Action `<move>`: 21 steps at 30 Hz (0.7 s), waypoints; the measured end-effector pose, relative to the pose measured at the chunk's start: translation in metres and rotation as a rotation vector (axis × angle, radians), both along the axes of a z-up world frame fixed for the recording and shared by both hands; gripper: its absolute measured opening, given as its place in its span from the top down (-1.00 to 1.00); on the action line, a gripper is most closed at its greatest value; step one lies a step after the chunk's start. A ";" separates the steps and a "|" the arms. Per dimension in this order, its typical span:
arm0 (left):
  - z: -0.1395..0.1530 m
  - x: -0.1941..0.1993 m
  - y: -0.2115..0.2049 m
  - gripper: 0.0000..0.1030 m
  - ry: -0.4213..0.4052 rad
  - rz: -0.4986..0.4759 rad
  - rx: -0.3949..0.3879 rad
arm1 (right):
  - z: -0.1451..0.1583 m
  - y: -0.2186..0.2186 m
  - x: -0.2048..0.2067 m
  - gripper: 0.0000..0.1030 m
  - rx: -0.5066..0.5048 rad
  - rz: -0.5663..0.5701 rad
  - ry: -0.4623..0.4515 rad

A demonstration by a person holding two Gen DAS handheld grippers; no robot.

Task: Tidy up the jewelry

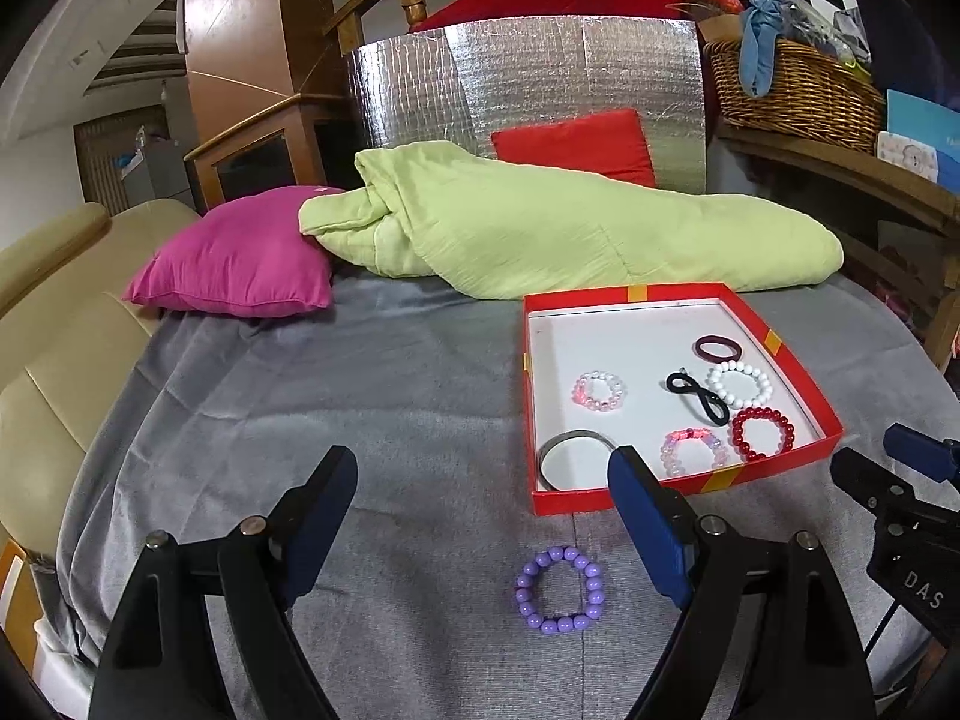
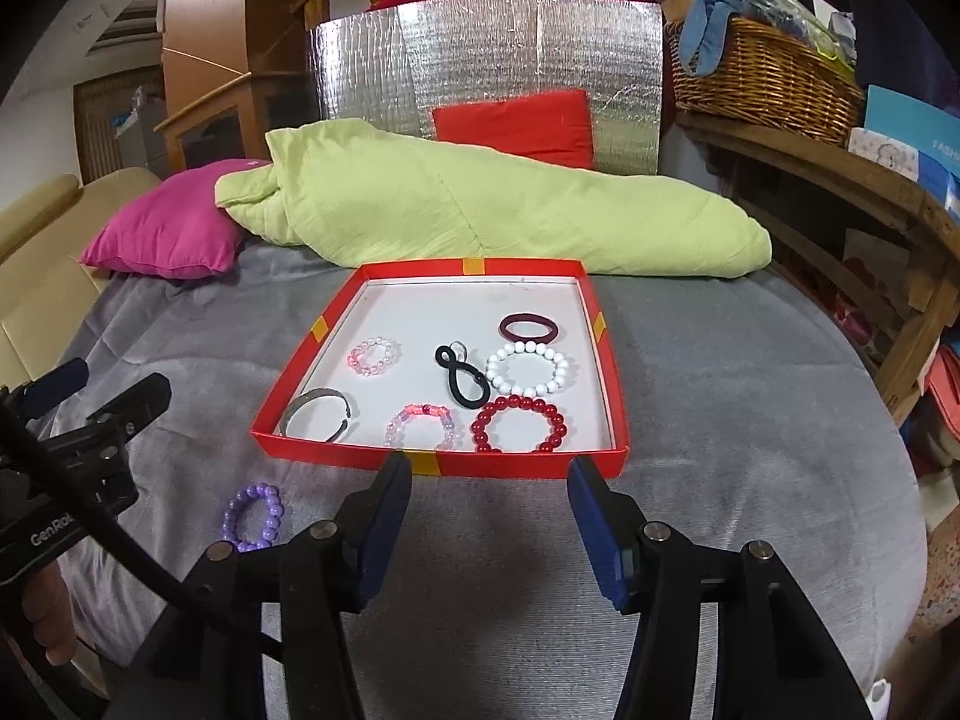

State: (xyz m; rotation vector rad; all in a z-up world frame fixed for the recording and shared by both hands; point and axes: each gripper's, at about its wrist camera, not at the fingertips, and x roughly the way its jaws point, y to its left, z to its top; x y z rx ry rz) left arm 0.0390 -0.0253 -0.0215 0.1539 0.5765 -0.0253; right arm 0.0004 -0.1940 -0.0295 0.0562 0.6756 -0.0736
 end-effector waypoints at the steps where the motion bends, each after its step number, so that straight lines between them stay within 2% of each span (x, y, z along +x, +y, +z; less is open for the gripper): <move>1: 0.000 0.000 -0.001 -0.67 -0.001 -0.002 0.001 | 0.000 0.000 0.000 -0.13 0.000 -0.001 0.000; 21: 0.000 -0.003 -0.001 -0.67 -0.003 -0.004 0.006 | 0.000 -0.008 0.002 -0.13 0.005 -0.030 -0.006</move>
